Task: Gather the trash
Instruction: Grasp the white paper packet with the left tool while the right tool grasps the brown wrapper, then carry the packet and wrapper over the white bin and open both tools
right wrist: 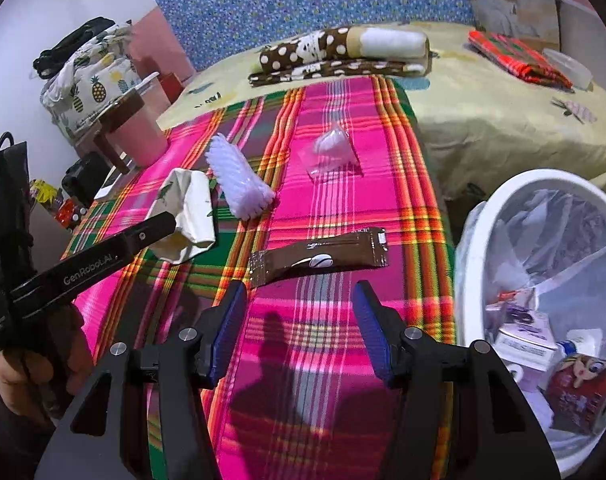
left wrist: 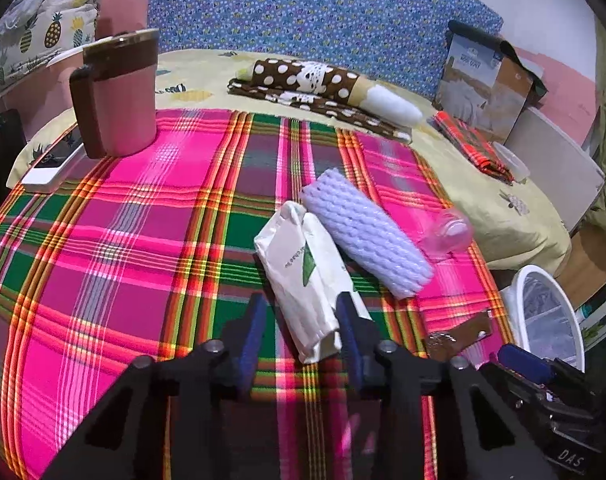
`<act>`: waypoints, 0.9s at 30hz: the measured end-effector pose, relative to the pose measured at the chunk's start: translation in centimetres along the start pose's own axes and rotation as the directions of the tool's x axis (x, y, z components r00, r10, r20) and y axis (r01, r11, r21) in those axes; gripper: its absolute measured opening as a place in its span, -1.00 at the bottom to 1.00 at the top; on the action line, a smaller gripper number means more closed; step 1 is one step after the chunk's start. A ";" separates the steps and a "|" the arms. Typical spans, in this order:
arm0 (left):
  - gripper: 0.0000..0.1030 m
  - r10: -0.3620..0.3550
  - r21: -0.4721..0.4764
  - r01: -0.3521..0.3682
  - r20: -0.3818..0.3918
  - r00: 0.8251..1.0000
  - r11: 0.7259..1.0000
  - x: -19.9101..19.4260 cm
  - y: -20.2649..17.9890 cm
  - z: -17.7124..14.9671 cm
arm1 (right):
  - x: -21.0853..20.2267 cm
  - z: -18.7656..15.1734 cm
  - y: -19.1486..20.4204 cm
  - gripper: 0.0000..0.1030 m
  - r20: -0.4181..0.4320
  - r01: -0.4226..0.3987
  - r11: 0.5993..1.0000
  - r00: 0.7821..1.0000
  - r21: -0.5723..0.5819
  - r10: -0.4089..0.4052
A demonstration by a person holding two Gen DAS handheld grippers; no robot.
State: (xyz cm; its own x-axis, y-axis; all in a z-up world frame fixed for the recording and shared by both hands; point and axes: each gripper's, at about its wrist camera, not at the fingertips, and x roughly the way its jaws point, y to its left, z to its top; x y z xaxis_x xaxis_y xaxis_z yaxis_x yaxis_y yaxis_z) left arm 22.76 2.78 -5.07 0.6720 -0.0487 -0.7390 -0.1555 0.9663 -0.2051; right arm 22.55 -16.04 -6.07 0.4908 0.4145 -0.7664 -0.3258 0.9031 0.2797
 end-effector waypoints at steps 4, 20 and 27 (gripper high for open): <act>-0.43 -0.002 0.010 0.002 0.000 1.000 1.000 0.2 -0.2 0.1 | 1.0 0.5 -0.6 0.10 -0.007 0.002 0.999 1.000 0.051 -0.001; -0.68 0.008 0.027 -0.008 0.001 1.000 1.000 -0.3 0.9 -0.2 | 3.0 2.1 0.3 -0.51 0.016 0.097 0.994 0.995 0.056 -0.098; -0.86 -0.012 0.036 0.012 -0.002 1.000 0.999 -0.6 0.9 -0.5 | 2.1 1.5 0.0 -0.63 0.022 0.094 0.995 0.995 0.036 -0.095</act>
State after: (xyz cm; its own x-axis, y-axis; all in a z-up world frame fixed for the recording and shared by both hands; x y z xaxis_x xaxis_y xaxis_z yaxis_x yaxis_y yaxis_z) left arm 21.83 3.57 -5.13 0.6722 -0.0609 -0.7378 -0.1211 0.9741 -0.1908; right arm 24.83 -15.03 -6.80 0.5370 0.3292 -0.7767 -0.2492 0.9415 0.2268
